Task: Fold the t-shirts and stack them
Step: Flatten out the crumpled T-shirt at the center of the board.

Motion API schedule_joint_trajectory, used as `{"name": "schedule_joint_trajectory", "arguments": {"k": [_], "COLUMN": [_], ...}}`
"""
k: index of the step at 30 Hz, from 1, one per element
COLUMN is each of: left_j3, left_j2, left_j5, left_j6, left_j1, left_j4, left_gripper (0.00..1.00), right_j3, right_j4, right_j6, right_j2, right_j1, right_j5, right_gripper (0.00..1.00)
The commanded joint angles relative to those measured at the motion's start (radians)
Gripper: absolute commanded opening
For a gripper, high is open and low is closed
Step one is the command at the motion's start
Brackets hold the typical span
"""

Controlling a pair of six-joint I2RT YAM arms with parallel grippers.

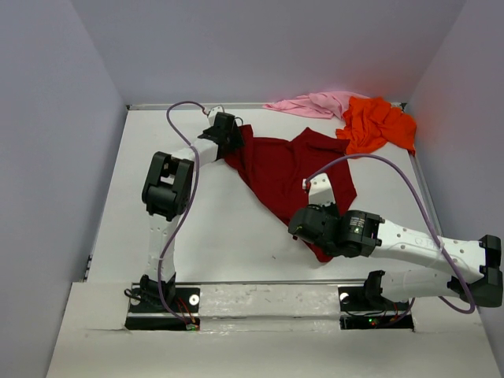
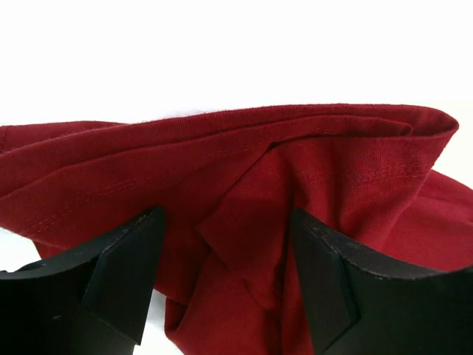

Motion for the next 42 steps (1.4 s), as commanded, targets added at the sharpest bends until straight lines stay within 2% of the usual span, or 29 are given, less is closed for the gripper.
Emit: {"name": "schedule_joint_trajectory", "arguments": {"k": [1, 15, 21, 28, 33, 42], "left_j3": [0.002, 0.097, 0.094, 0.088, 0.086, 0.077], "left_j2": [-0.009, 0.029, 0.046, 0.051, 0.045, 0.023], "left_j5": [0.01, 0.044, 0.073, 0.072, 0.067, 0.039], "left_j6": [-0.004, -0.013, -0.016, -0.004, 0.002, 0.022], "left_j1": [0.0, -0.011, -0.017, -0.019, -0.019, -0.019], "left_j4": [0.055, 0.034, 0.049, 0.049, 0.04, 0.014], "left_gripper": [0.77, 0.76, 0.65, 0.36, 0.35, 0.52], "right_j3": [-0.006, -0.001, -0.009, -0.021, -0.029, -0.024], "right_j4": [0.0, 0.016, 0.021, 0.026, 0.033, 0.039], "right_j6": [0.026, 0.006, 0.008, 0.012, 0.012, 0.008], "right_j2": [-0.011, 0.003, 0.006, 0.006, 0.013, 0.02], "right_j1": [0.002, 0.002, 0.002, 0.002, 0.002, 0.002], "right_j5": [0.017, 0.015, 0.014, 0.012, 0.008, 0.0], "right_gripper": [0.0, 0.0, 0.0, 0.0, 0.0, 0.0]}}
